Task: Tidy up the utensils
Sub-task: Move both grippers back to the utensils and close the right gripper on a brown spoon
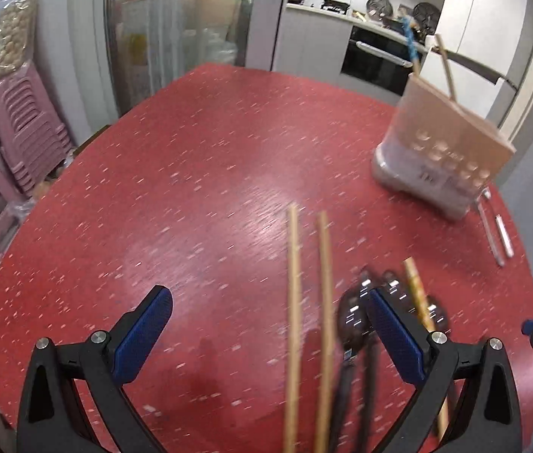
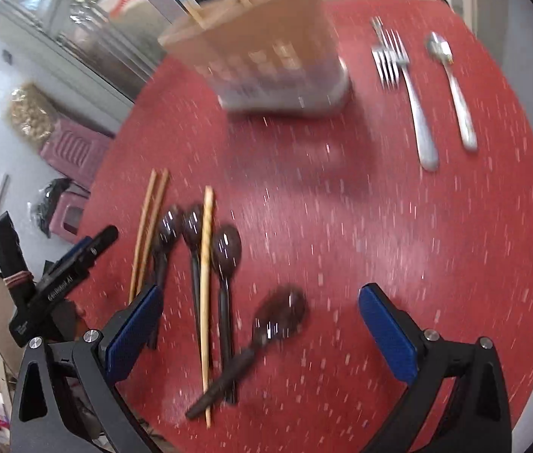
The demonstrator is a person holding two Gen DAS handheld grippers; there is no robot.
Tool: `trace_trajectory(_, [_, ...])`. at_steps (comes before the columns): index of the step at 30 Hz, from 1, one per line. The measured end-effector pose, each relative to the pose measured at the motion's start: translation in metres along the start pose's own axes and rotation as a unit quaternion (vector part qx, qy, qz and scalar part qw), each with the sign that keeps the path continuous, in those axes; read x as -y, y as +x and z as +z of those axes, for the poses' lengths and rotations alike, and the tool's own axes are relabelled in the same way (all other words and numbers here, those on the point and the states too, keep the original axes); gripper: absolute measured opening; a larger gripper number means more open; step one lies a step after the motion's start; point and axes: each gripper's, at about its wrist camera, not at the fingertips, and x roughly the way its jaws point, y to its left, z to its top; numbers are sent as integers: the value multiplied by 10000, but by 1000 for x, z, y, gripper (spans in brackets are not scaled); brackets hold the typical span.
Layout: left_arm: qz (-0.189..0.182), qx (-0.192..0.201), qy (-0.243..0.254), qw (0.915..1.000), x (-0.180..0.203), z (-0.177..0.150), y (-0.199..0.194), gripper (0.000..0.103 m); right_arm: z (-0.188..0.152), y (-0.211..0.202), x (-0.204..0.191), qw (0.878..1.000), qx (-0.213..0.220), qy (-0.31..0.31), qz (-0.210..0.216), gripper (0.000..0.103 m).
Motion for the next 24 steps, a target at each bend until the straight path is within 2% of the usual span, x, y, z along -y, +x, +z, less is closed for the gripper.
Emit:
trace_trajectory(5, [25, -189, -53, 9998, -13, -9, 7, 103, -15, 14, 3, 9986, -374, 363, -94, 101])
trace_trajectory(8, [7, -263, 57, 9996, -15, -8, 9, 103, -19, 23, 4, 9960, -613, 646, -20, 92])
trace_trajectory(11, [-43, -327, 167, 9993, -15, -9, 12, 103, -23, 32, 2, 9936, -811, 780, 23, 79])
trace_trajectory(13, [-82, -367, 191, 9991, -16, -9, 12, 103, -25, 39, -2, 9927, -921, 777, -59, 71])
trace_trajectory(14, [-117, -388, 202, 9990, -16, -9, 13, 103, -26, 40, -5, 9928, -925, 758, -99, 71])
trace_trajectory(16, [-157, -400, 223, 9988, -15, -5, 16, 103, -26, 43, -11, 9932, -927, 669, -224, 62])
trace_trajectory(18, [-184, -411, 265, 9986, -13, -3, 19, 103, -26, 43, -18, 9930, -929, 628, -364, 58])
trace_trajectory(19, [-185, -421, 278, 9986, -12, -2, 21, 103, -26, 43, -22, 9930, -926, 554, -474, 50])
trace_trajectory(21, [-179, -445, 323, 9983, -11, 0, 24, 103, -27, 48, -31, 9923, -954, 426, -667, 43])
trace_trajectory(24, [-179, -480, 369, 9980, -10, 2, 27, 103, -28, 53, -44, 9909, -920, 127, -973, 38])
